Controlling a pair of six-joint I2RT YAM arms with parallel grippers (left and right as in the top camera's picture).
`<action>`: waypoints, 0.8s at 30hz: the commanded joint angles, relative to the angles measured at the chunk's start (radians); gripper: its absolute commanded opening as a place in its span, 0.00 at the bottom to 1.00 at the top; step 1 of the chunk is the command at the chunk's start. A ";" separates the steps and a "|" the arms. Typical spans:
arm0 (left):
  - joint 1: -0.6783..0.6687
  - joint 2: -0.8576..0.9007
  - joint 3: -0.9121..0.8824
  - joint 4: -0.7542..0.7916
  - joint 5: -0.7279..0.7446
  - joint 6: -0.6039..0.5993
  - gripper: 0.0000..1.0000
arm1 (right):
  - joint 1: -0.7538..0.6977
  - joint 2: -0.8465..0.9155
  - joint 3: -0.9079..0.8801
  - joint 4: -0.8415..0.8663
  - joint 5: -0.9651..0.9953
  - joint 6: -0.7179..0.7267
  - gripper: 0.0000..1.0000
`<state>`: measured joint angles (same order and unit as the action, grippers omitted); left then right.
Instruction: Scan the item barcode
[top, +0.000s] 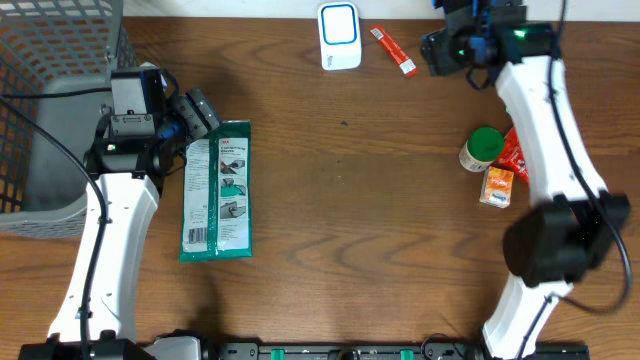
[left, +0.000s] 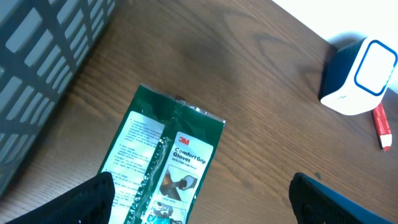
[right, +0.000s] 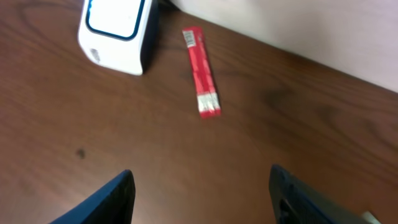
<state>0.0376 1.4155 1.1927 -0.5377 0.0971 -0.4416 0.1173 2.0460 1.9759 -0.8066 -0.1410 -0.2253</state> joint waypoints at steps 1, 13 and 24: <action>0.003 -0.011 0.015 -0.001 -0.020 0.002 0.90 | 0.002 0.098 0.019 0.075 -0.090 -0.006 0.66; 0.003 -0.011 0.015 -0.001 -0.020 0.002 0.90 | -0.005 0.342 0.019 0.390 -0.090 -0.064 0.65; 0.003 -0.011 0.015 -0.001 -0.020 0.002 0.90 | -0.005 0.462 0.019 0.559 -0.097 -0.063 0.61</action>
<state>0.0376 1.4155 1.1927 -0.5373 0.0971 -0.4416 0.1150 2.4607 1.9770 -0.2749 -0.2249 -0.2771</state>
